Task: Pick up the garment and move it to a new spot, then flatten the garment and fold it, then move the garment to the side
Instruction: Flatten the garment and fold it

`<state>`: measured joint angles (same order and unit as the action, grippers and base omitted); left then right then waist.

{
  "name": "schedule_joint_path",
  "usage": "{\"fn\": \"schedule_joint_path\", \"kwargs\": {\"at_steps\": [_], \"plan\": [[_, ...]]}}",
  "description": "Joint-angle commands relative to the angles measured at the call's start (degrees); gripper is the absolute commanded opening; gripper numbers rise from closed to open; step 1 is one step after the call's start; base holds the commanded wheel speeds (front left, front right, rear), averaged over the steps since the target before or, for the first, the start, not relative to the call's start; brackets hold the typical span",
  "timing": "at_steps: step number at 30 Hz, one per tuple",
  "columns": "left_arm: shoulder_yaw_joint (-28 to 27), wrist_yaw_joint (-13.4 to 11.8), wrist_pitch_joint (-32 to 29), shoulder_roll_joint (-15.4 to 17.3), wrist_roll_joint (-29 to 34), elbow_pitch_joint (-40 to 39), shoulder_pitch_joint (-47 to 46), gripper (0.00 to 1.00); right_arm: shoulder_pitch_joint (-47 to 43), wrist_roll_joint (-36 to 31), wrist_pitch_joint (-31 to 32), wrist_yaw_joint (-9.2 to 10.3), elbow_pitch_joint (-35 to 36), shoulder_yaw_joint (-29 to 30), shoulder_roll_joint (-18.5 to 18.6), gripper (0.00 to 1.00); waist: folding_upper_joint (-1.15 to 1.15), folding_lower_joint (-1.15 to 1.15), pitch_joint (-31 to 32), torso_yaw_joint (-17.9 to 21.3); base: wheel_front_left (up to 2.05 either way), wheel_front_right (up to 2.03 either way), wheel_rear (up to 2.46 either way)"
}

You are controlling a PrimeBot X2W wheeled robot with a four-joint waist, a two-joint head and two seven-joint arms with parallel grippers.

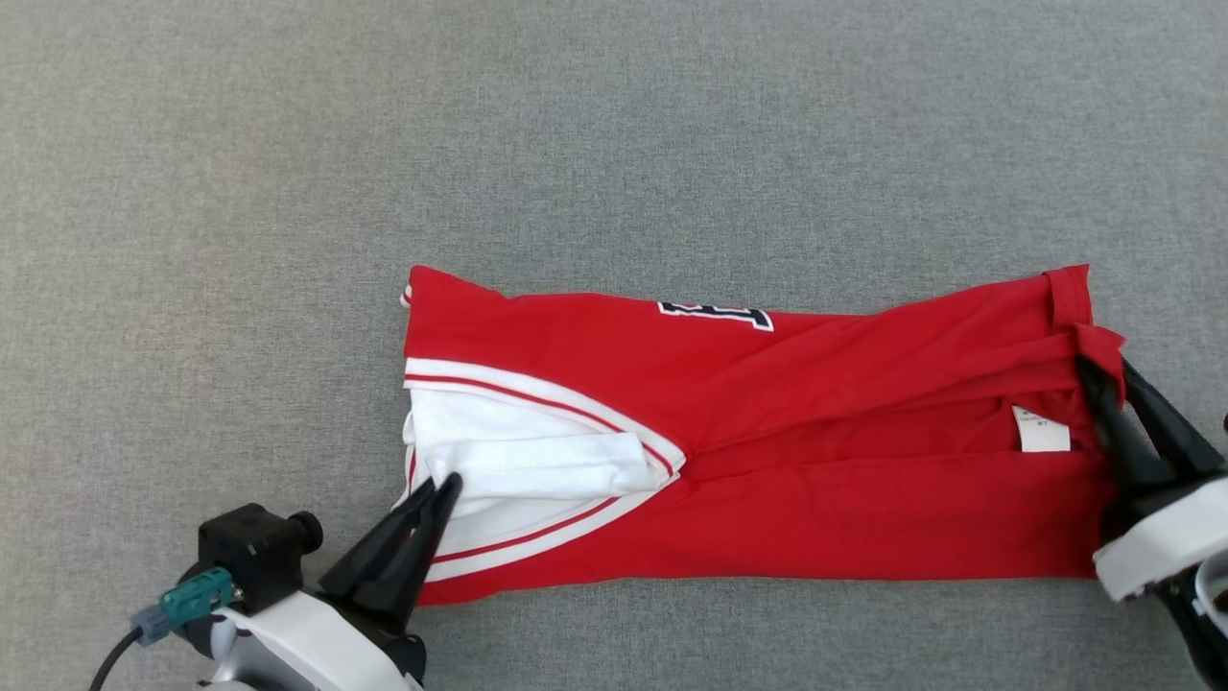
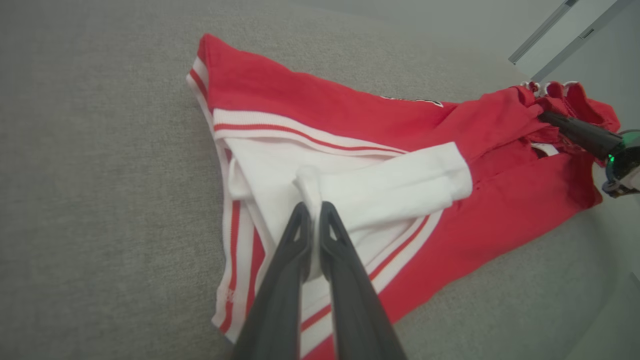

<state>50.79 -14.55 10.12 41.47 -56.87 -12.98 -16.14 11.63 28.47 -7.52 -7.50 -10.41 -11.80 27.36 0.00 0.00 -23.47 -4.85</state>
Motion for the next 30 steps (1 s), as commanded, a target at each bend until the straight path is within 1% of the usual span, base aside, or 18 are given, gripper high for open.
{"fn": "schedule_joint_path", "kwargs": {"at_steps": [1,2,3,7,12,13,14,16,19,22,25,28,30], "plan": [[-0.2,0.6,0.4,-0.6,-0.7,0.3,0.4,0.75,-1.2,-0.1,-0.2,0.0,0.0,0.3,-0.4,1.0,0.0,0.0,0.3,0.0,0.0,0.0,0.0],[-0.4,0.7,0.6,-0.8,-1.0,0.8,0.5,0.94,-2.2,-0.1,-0.3,0.0,0.2,0.8,-1.1,1.0,0.0,0.0,0.4,0.1,0.0,0.0,0.0],[-0.6,0.8,0.8,-0.9,-1.3,1.3,0.6,1.0,-3.1,0.1,-0.4,0.01,0.3,1.4,-1.7,1.0,0.0,0.0,0.6,0.2,0.0,0.0,0.0],[-2.0,0.0,2.5,-1.6,-0.7,2.2,0.7,1.0,-7.1,0.5,-1.7,0.0,2.1,3.4,-4.2,1.0,0.0,0.0,1.7,0.5,0.0,0.0,0.0],[-9.0,-4.0,4.7,-2.6,1.5,1.5,1.5,1.0,-10.2,0.8,-4.8,0.0,7.4,7.4,-8.4,1.0,0.0,0.0,3.2,1.7,0.0,0.0,0.0],[-11.1,-5.2,4.8,-3.2,2.5,1.2,1.7,1.0,-10.5,-0.7,-5.1,0.0,8.3,8.5,-9.3,1.0,0.0,0.0,3.5,2.1,0.0,0.0,0.0],[-12.5,-5.9,4.9,-3.3,3.7,1.0,1.9,1.0,-10.6,-1.9,-5.4,0.0,9.4,9.4,-10.4,1.0,0.0,0.0,3.8,2.5,0.0,0.0,0.0],[-16.8,-7.4,5.0,-4.7,7.0,-0.4,1.8,1.0,-10.0,-4.7,-5.6,0.0,11.2,11.7,-13.1,1.0,0.0,0.0,4.2,3.1,0.0,0.0,0.0],[-20.9,-8.4,4.9,-6.7,12.1,-1.7,2.7,1.0,-8.5,-8.1,-5.5,-0.01,13.7,14.3,-17.1,1.0,0.0,0.0,4.5,3.7,0.0,0.0,0.0],[-24.4,-8.8,4.9,-9.0,17.1,-2.0,2.5,1.0,-7.4,-11.0,-4.7,-0.01,15.0,16.0,-20.1,1.0,0.0,0.0,5.0,3.9,0.0,0.0,0.0],[-26.9,-8.1,5.0,-11.5,21.5,-1.3,2.5,1.0,-6.3,-13.4,-4.0,-0.01,15.7,16.3,-21.9,1.0,0.0,0.0,5.4,3.9,0.0,0.0,0.0],[-29.4,-6.5,5.0,-13.9,24.4,0.3,3.2,1.0,-5.9,-16.2,-3.8,-0.01,15.0,15.8,-22.9,1.0,0.0,0.0,6.0,4.1,0.0,0.0,0.0],[-30.9,-4.8,4.9,-15.7,25.3,1.8,4.2,1.0,-5.6,-16.9,-4.1,-0.01,14.1,15.4,-23.4,1.0,0.0,0.0,6.2,4.1,0.0,0.0,0.0]]}}
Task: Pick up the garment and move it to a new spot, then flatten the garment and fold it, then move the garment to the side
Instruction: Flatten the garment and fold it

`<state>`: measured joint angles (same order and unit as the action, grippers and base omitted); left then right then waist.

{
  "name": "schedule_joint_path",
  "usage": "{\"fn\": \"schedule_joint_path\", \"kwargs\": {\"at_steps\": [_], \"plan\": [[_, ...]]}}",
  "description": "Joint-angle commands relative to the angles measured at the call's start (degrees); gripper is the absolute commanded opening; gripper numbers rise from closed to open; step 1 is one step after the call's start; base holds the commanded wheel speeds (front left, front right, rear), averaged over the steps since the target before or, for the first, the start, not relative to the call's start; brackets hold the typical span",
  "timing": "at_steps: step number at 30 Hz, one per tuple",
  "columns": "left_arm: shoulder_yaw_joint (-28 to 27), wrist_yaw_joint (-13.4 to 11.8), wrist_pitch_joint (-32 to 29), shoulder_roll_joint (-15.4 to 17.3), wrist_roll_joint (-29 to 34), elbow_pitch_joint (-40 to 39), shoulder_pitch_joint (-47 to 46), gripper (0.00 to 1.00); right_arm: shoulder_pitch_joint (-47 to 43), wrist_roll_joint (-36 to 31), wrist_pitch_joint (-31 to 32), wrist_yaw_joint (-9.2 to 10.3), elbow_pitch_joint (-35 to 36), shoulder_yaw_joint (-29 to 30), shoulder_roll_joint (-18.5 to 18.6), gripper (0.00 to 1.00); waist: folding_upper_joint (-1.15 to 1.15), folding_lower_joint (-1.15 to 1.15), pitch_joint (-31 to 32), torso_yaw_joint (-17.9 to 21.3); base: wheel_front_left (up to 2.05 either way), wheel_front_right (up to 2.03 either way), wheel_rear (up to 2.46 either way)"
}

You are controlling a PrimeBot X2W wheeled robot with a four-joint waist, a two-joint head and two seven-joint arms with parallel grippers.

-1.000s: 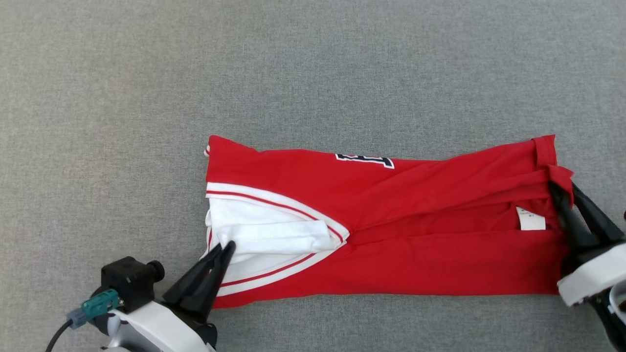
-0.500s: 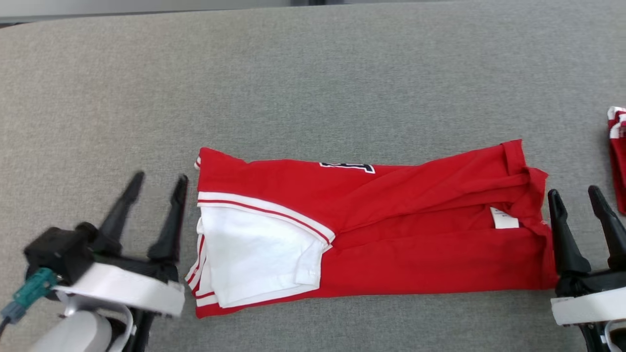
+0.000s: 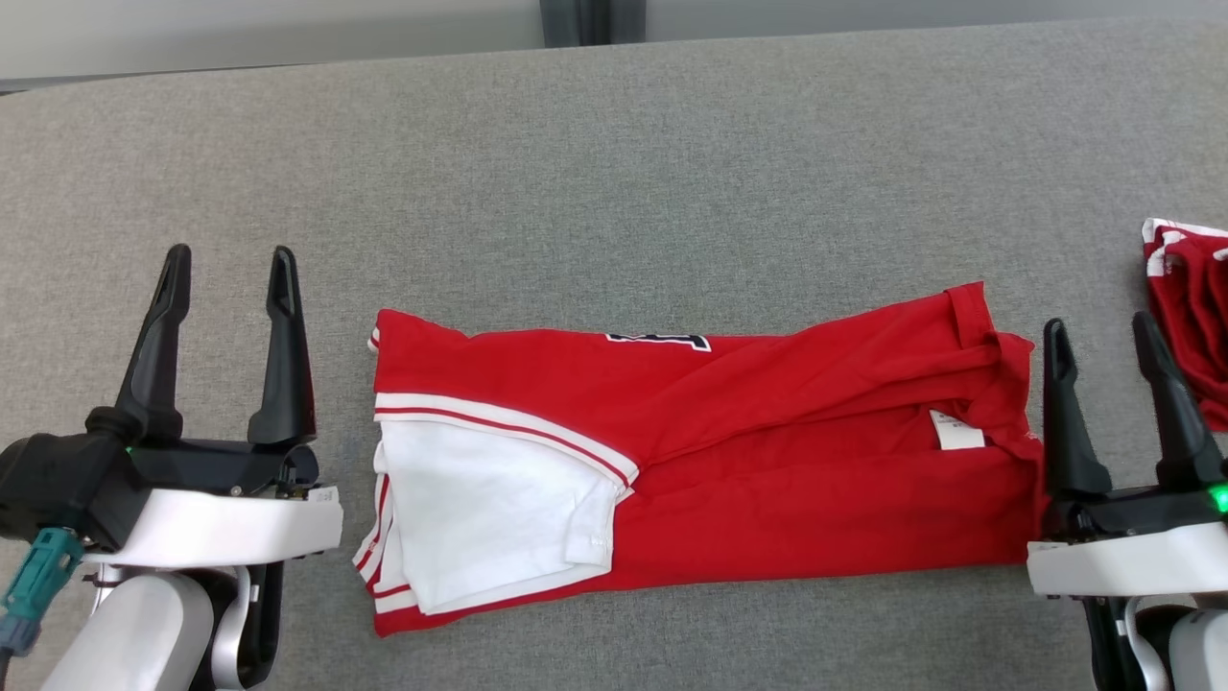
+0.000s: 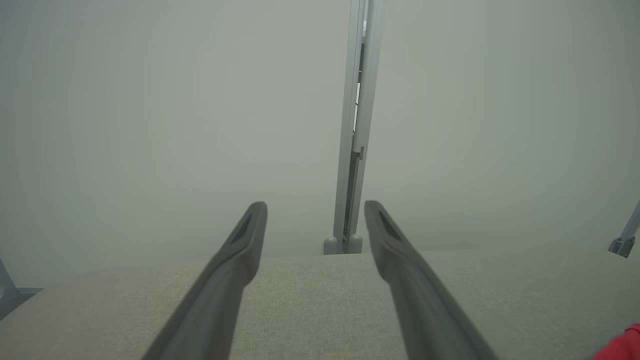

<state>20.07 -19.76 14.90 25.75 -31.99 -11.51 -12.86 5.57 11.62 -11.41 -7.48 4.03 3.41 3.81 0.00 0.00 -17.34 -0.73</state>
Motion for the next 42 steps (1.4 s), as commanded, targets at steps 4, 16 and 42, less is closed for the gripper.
{"fn": "schedule_joint_path", "kwargs": {"at_steps": [4,16,42], "plan": [[-3.0,4.5,0.2,-2.2,3.6,3.7,1.7,1.0,1.0,-0.1,-0.8,-0.03,-2.6,-0.7,-0.5,1.0,0.0,0.0,0.2,0.2,0.0,0.0,0.0],[-7.5,12.3,0.2,-7.3,8.2,10.0,3.5,1.0,2.2,1.1,-1.4,-0.03,-6.9,-1.1,-0.8,1.0,0.0,0.0,0.9,0.1,0.0,0.0,0.0],[-11.2,20.7,0.2,-13.4,14.2,15.1,0.4,1.0,10.2,8.0,-1.6,-0.03,-34.8,-5.2,1.4,1.0,0.0,0.0,-2.4,-1.3,0.0,0.0,0.0]]}}
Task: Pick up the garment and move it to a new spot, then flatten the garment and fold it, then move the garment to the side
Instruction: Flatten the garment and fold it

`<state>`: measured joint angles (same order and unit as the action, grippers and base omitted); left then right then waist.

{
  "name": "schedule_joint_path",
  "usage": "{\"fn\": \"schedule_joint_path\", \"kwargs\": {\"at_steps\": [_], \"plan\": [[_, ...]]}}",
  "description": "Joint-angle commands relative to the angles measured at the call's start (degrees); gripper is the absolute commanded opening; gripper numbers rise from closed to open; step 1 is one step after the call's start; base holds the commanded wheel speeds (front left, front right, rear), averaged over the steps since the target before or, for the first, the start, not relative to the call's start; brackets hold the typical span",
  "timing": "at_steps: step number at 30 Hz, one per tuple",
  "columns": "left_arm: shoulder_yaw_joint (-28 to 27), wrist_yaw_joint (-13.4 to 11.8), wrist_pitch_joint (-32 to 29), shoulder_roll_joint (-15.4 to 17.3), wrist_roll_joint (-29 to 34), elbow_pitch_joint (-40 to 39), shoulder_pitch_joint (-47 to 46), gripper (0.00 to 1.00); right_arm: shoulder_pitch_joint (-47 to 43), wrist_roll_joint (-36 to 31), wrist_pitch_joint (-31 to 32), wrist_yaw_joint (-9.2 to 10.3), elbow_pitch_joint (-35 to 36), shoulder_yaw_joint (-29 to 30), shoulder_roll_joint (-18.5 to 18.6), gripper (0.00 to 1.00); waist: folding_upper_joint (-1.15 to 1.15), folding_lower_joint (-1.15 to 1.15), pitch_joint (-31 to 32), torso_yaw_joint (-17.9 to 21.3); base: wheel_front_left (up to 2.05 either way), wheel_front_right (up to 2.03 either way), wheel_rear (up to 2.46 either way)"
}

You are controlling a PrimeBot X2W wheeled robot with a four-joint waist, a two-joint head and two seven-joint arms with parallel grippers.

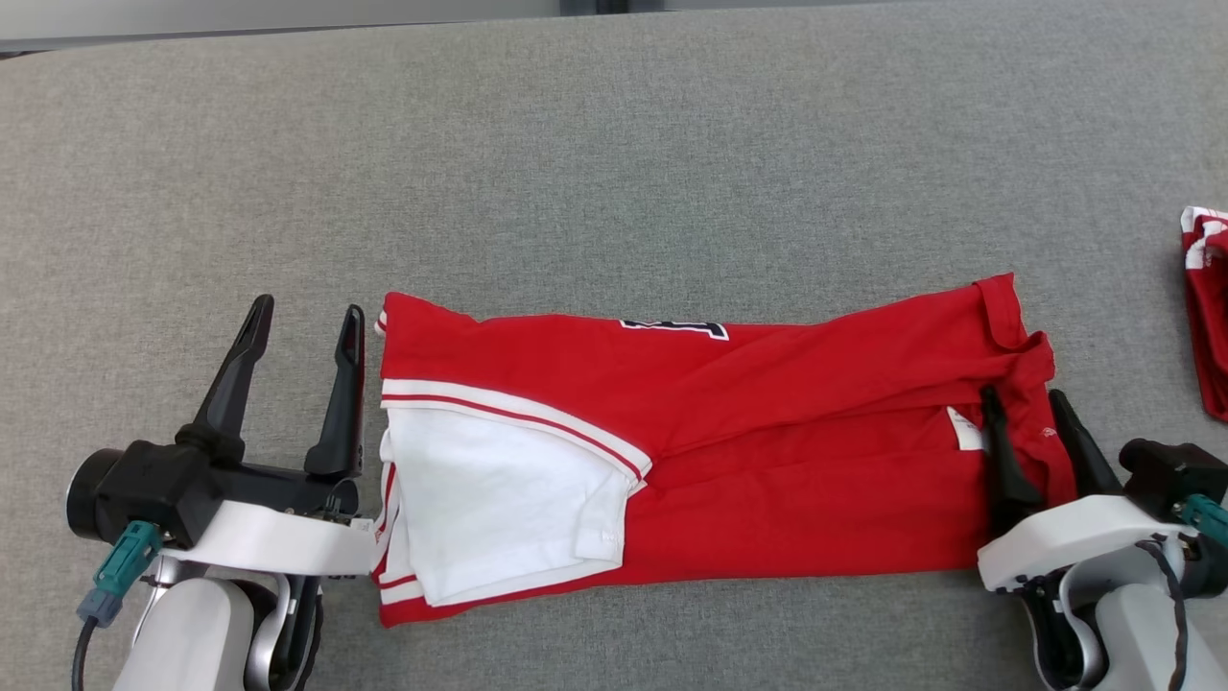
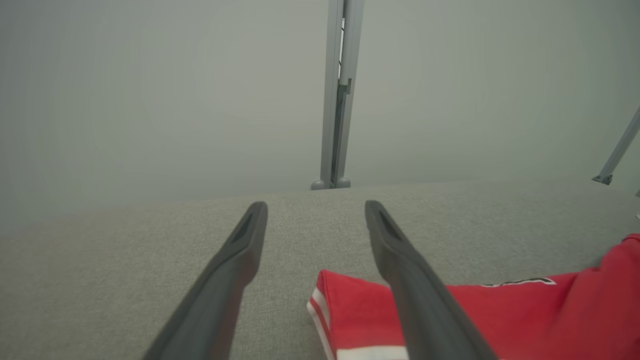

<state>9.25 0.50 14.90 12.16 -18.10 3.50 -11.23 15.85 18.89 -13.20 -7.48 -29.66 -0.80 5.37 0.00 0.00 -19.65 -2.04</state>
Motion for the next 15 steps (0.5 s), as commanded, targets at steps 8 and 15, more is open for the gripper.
{"fn": "schedule_joint_path", "kwargs": {"at_steps": [8,15], "plan": [[-2.1,2.0,0.2,-1.2,1.8,0.9,-1.3,1.0,-1.4,4.6,-1.3,-0.06,-3.6,-5.5,-1.0,0.0,0.0,0.0,-0.3,0.3,0.0,0.0,0.0],[-3.4,3.0,0.2,-1.6,2.8,1.1,-1.1,1.0,-1.2,5.1,-1.8,0.14,-0.9,-1.0,2.2,0.0,0.0,0.0,-0.2,1.6,0.0,0.0,0.0]]}}
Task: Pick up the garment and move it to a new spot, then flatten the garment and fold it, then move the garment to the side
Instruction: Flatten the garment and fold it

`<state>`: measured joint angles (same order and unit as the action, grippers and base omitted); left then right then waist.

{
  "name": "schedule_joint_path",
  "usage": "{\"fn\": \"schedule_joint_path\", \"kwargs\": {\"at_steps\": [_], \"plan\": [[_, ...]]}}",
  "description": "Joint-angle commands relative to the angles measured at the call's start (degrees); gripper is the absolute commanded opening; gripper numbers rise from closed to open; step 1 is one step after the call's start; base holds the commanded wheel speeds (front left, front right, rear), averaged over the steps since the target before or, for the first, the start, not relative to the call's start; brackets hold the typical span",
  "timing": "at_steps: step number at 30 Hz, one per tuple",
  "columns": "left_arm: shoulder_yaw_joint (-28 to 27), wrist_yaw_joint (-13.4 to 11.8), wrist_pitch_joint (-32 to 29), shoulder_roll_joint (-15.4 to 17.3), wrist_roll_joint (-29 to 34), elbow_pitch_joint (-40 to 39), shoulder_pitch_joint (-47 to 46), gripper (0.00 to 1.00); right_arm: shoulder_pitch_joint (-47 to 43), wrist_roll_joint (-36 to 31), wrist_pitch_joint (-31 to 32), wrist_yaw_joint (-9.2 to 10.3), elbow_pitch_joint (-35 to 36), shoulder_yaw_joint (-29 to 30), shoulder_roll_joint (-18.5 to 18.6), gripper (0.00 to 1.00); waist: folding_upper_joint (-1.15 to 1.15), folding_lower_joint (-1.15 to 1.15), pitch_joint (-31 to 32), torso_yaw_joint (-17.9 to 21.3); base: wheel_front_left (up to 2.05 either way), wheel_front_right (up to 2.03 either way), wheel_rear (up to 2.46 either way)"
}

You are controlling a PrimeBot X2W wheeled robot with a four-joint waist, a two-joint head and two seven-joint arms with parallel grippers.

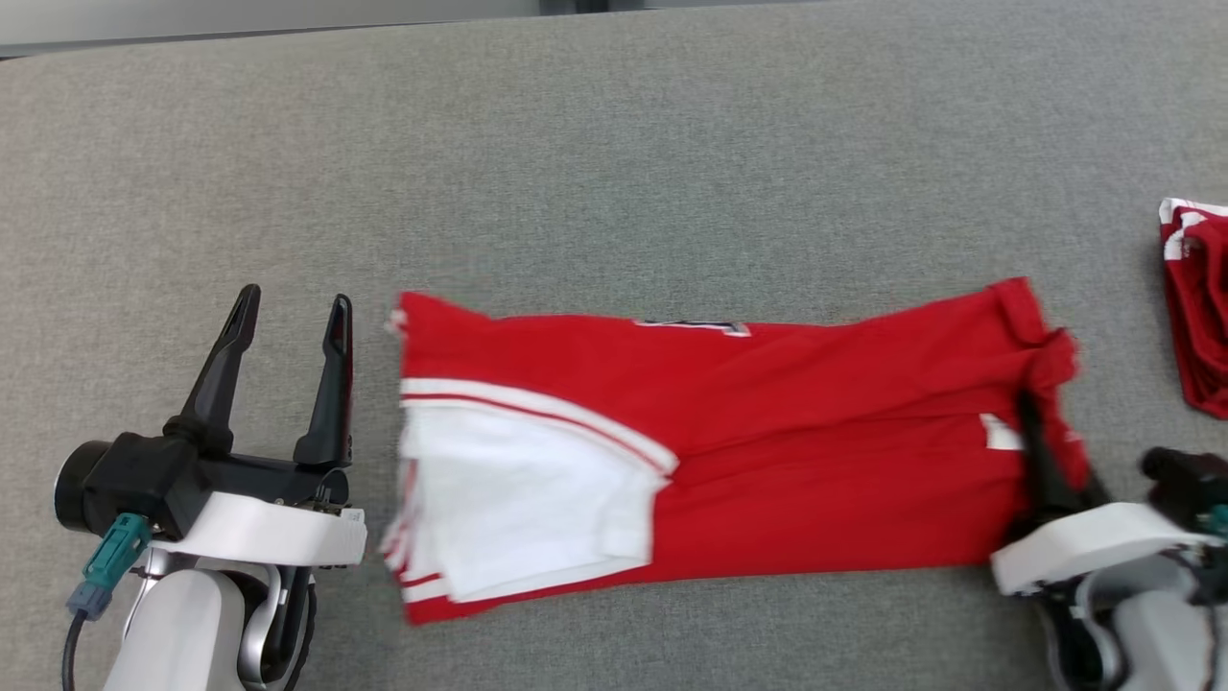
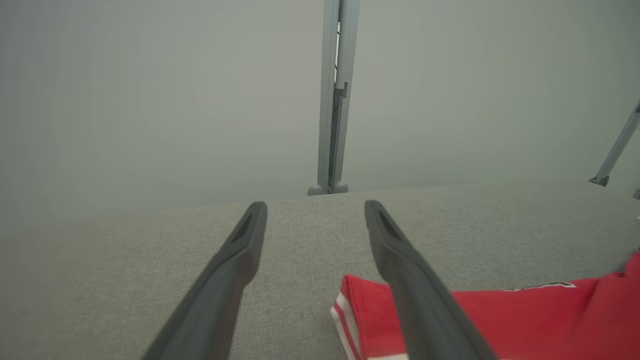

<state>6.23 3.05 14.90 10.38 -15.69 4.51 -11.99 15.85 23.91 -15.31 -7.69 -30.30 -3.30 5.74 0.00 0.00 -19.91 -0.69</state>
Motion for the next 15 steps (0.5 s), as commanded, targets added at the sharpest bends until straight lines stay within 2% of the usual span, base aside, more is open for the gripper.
{"fn": "schedule_joint_path", "kwargs": {"at_steps": [1,7,9,15], "plan": [[-0.6,0.5,0.2,0.2,0.5,0.1,-0.3,1.0,-1.0,-0.2,0.2,0.34,0.8,2.6,2.5,0.0,0.0,0.0,0.1,0.5,0.0,0.0,0.0],[-1.1,1.2,0.2,-0.4,1.1,0.3,-0.3,1.0,-0.6,-1.6,0.1,0.2,4.0,8.3,5.8,0.0,0.0,0.0,0.4,1.3,0.0,0.0,0.0],[-1.2,1.4,0.2,-0.6,1.2,0.5,-0.3,1.0,-0.1,-2.1,0.1,0.2,5.8,8.9,5.8,0.0,0.0,0.0,0.5,1.5,0.0,0.0,0.0],[-1.7,1.8,0.2,-0.9,1.7,0.7,0.3,1.0,-0.2,-3.9,0.2,0.19,16.5,3.0,2.2,0.0,0.0,0.0,1.1,2.0,0.0,0.0,0.0]]}}
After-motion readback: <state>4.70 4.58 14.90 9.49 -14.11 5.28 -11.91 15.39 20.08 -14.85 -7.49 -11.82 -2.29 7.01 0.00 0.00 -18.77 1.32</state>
